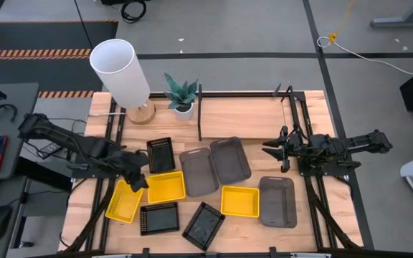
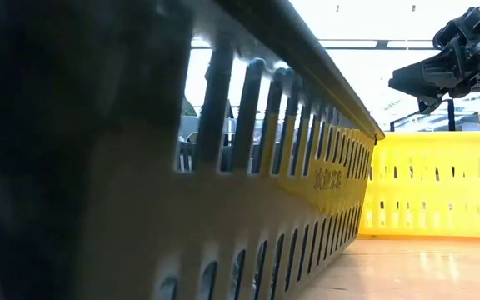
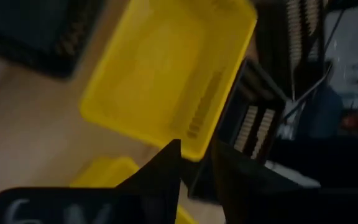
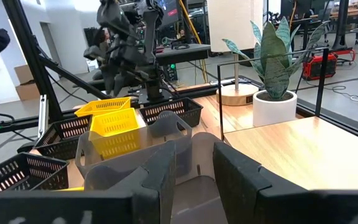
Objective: Stack baskets on shelf by color
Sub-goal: Stack the left yellow bin on the middle yellow bin
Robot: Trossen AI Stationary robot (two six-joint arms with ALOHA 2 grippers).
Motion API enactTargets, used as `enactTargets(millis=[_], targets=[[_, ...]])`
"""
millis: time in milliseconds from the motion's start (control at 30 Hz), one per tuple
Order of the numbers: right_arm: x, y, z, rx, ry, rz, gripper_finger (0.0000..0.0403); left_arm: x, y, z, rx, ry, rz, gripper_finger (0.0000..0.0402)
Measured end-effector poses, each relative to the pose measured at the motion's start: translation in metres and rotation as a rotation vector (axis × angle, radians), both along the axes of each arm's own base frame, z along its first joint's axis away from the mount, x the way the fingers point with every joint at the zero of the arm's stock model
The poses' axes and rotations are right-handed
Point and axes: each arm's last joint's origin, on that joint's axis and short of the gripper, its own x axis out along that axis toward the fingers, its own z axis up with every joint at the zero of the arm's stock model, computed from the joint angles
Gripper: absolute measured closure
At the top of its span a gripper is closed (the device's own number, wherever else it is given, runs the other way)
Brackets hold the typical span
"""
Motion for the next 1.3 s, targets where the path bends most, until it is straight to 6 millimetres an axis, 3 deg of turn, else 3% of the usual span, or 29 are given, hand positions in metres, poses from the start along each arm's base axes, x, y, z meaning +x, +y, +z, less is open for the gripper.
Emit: enactTargets(millis=[333, 533, 667, 833, 1067, 1300], targets=[[0.0, 0.0, 0.0, 0.0, -0.001, 0.0, 0.029, 0.002, -0.005, -0.002, -0.103, 0.147, -0.018, 0.0296], [0.0, 0.0, 0.0, 0.0, -0.001, 0.0, 0.029, -0.001, -0.001, 0.024, 0.048, 0.22, -0.046, 0.0296], [0.0, 0.0, 0.0, 0.0, 0.0, 0.0, 0.029, -0.004, 0.001, 0.028, 0.145, 0.279, -0.081, 0.0292], [0.0, 0.0, 0.0, 0.0, -0.001, 0.0, 0.029, -0.002, 0.001, 0.018, 0.222, 0.364, -0.164, 0.0257], [0.0, 0.0, 0.0, 0.001, -0.004, 0.0, 0.029, 0.01, -0.003, 0.001, 0.363, 0.413, -0.416, 0.0188], [0.0, 0.0, 0.001, 0.001, -0.007, 0.0, 0.029, 0.02, -0.006, -0.014, 0.433, 0.449, -0.607, 0.0174]])
